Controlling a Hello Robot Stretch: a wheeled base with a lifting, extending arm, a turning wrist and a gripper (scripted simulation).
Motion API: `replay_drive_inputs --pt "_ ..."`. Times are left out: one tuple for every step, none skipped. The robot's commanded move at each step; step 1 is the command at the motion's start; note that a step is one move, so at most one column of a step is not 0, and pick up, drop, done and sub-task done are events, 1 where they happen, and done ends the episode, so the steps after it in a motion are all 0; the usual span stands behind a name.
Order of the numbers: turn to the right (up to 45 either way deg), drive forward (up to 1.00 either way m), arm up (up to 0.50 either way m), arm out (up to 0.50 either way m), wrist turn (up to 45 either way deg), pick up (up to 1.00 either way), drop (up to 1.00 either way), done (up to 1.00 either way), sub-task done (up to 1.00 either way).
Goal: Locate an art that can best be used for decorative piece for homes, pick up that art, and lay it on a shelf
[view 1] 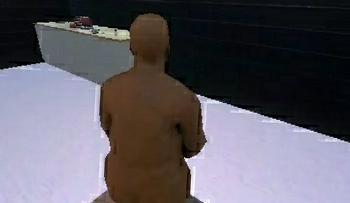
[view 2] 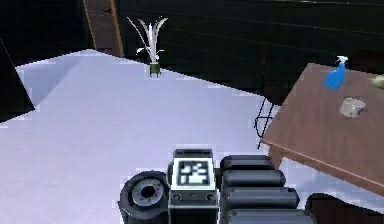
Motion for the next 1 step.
replay_drive_inputs --pt "-45.0 0.00 0.00 0.00 0.0 0.00 0.00 0.00 0.00"
